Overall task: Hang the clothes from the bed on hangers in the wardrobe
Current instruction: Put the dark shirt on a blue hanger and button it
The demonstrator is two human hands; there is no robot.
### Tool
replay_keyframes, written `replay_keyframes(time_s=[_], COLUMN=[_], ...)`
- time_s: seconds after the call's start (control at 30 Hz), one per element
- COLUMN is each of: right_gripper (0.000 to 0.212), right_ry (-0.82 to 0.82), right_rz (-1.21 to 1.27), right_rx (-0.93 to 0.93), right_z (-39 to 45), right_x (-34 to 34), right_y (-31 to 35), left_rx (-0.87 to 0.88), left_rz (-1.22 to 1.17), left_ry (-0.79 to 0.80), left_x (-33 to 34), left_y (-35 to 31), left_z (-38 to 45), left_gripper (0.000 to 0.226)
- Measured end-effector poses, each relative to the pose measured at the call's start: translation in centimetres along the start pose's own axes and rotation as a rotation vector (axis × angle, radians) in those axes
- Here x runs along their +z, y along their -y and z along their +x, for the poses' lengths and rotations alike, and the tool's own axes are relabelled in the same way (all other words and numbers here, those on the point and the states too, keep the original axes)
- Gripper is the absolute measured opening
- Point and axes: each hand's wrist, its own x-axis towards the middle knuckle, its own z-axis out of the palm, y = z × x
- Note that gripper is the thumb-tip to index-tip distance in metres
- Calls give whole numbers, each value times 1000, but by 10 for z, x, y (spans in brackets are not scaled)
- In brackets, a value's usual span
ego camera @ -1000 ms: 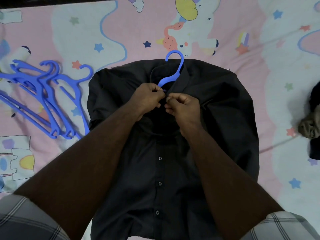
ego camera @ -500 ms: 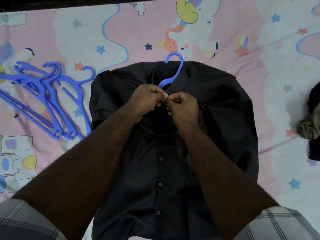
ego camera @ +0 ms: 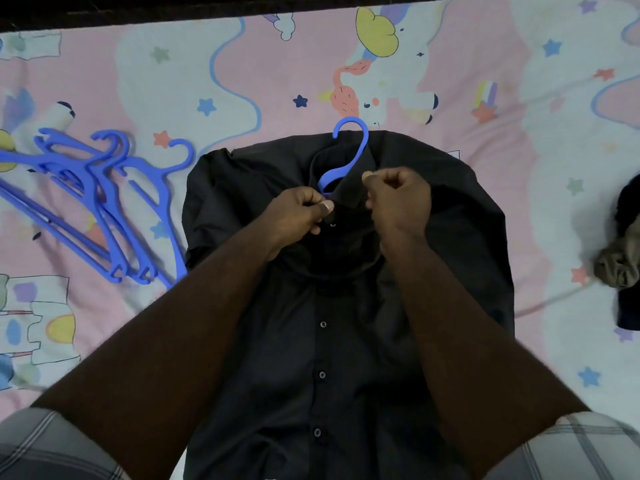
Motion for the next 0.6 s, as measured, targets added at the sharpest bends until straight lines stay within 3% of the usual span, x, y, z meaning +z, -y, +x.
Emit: replay_keyframes(time_s=[0.13, 0.27, 0.33, 0.47, 0.6], right_gripper=[18, 30, 45, 32, 29], right_ry=[68, 231, 280, 236, 201], right_rz=[-423, -680, -670, -625, -501], right_rx=[-331, -384, -344, -441, -522], right_z=[28, 54, 57, 51, 29], right_x=[-2, 13, 17, 12, -3], right_y=[28, 44, 47, 57, 77], left_rx=[61, 123, 134, 140, 202], left_rz=[12, 8, 27, 43, -43], left_ry=[33, 80, 124, 174, -4], left_x=[-1, -1, -2, -10, -23], left_y=[3, 3, 3, 2, 1], left_z=[-8, -18, -25, -42, -64], left_gripper=[14, 16, 16, 20, 36])
